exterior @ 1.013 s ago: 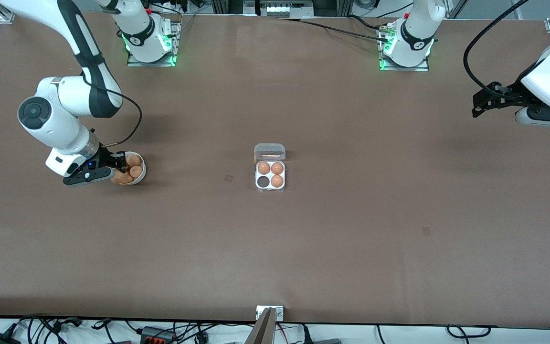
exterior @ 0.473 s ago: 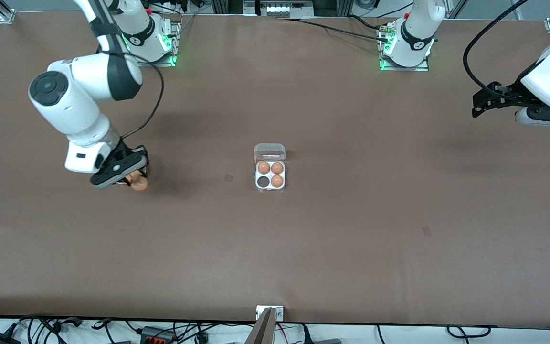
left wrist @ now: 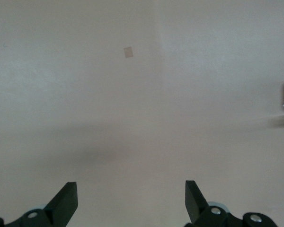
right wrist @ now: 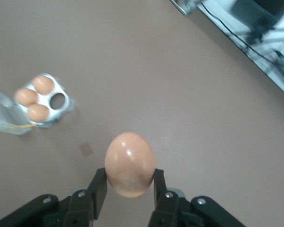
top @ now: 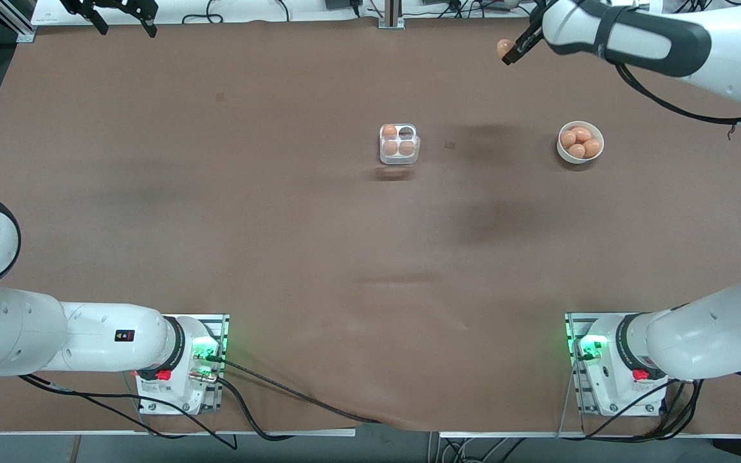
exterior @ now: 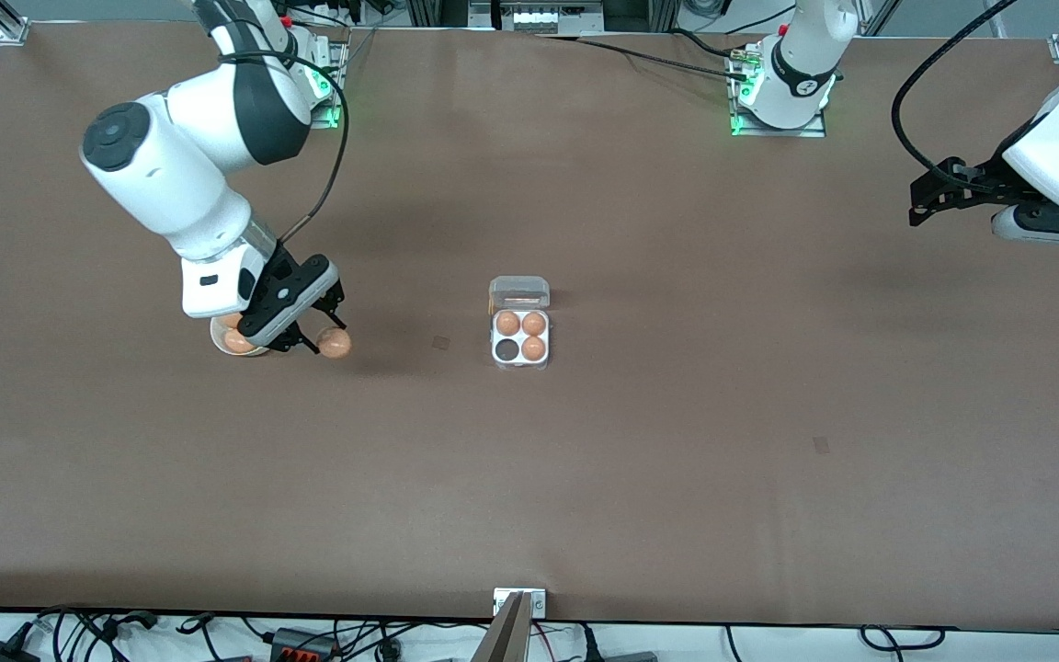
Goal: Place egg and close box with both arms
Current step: 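Lift the brown egg out of the bowl with the right gripper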
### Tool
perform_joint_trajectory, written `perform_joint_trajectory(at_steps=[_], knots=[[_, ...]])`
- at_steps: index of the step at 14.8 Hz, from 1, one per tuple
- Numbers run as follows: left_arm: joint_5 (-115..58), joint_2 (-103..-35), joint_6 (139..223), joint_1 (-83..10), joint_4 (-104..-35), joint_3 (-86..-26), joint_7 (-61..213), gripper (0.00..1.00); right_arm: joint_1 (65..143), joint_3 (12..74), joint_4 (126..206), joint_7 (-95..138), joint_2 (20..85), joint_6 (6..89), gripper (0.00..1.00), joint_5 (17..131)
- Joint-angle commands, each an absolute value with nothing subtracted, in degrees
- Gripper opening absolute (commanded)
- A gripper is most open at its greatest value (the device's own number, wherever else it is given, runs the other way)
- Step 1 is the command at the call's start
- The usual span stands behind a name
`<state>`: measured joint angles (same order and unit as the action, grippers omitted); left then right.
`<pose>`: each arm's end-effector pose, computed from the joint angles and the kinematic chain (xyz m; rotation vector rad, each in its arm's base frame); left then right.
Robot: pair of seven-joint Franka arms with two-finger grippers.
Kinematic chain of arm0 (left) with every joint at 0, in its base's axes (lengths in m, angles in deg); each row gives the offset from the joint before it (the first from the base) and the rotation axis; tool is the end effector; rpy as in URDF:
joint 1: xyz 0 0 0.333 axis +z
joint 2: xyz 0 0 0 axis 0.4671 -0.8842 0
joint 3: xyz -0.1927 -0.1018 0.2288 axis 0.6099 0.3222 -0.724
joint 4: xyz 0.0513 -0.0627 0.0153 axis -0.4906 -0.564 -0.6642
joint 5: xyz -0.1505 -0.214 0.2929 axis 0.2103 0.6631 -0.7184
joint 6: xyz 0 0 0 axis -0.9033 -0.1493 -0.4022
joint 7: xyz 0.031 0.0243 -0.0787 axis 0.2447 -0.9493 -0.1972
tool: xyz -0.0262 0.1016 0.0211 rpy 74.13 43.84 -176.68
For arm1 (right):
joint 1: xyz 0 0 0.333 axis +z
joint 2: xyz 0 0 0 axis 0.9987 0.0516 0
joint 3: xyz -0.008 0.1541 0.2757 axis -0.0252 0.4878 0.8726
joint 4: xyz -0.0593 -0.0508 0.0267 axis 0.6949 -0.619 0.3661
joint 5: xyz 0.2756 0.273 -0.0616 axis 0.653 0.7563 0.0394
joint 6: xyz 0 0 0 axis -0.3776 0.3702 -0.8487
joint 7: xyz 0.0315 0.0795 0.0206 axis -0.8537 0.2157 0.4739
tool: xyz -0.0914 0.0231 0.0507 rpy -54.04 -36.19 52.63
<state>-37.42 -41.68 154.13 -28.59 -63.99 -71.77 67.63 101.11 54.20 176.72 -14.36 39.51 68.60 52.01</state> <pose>0.5413 -0.0320 0.6064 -3.1353 0.1361 0.0687 0.5904 0.2113 0.4340 -2.6473 -1.2592 -0.4859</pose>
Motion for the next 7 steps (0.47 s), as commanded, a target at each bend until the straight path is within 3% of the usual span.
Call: perform_joint_trajectory(at_steps=[1,7], knots=[[-37.48,-41.5,152.99,-28.55,-62.97,-71.64,66.99,1.0,100.14,53.82,175.26,-29.62,40.23,67.42,0.27,67.52],[-37.48,-41.5,152.99,-28.55,-62.97,-71.64,66.99,1.0,98.12,53.64,175.7,-59.86,42.77,67.24,0.27,98.56]])
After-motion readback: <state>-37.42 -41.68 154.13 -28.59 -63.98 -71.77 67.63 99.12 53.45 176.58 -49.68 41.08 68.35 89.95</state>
